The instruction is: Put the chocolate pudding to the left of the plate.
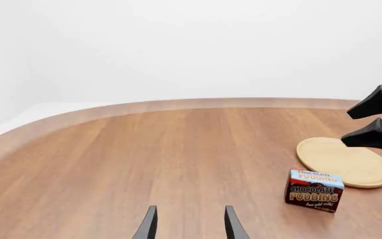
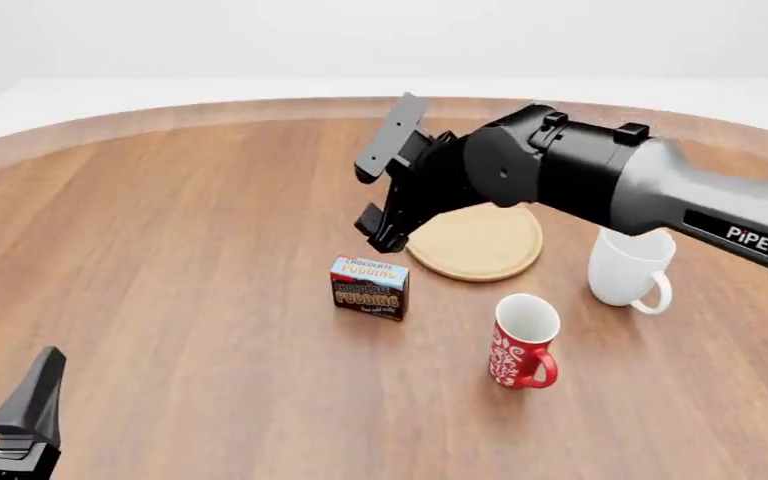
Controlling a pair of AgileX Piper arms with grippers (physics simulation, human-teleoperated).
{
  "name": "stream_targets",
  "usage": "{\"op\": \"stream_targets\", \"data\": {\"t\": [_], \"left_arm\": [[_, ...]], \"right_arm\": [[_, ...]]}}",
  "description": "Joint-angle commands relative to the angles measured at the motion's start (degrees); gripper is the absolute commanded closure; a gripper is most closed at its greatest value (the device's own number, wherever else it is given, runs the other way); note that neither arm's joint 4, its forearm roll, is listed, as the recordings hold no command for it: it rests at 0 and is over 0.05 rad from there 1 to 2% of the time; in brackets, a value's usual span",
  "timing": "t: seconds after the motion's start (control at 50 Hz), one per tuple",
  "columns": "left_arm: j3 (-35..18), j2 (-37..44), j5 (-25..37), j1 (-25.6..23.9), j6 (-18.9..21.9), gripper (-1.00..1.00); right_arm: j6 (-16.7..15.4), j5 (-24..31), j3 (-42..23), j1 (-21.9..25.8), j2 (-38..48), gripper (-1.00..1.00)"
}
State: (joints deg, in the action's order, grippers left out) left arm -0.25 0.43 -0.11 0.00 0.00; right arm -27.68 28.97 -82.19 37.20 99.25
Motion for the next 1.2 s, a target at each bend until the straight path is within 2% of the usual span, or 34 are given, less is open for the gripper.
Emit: {"op": "stream_targets", "data": {"t": [0.02,0.9,1.06,1.2], "left_arm": [[0.0,0.0,0.0,0.0,0.0,-1.0],[0.0,0.0,0.0,0.0,0.0,-1.0],[0.0,0.0,0.0,0.0,0.0,-1.0],[0.0,0.0,0.0,0.0,0.0,-1.0]], "right_arm": [[1.44,-1.45,0.05,2.37,2.88,-1.0],[4.9,-8.0,5.48,0.23,7.44,-1.0],[4.42,-7.91,3.86,-2.19,9.42,-1.0],[4.98,-8.32,3.99,-1.46,9.78,-1.0]]}}
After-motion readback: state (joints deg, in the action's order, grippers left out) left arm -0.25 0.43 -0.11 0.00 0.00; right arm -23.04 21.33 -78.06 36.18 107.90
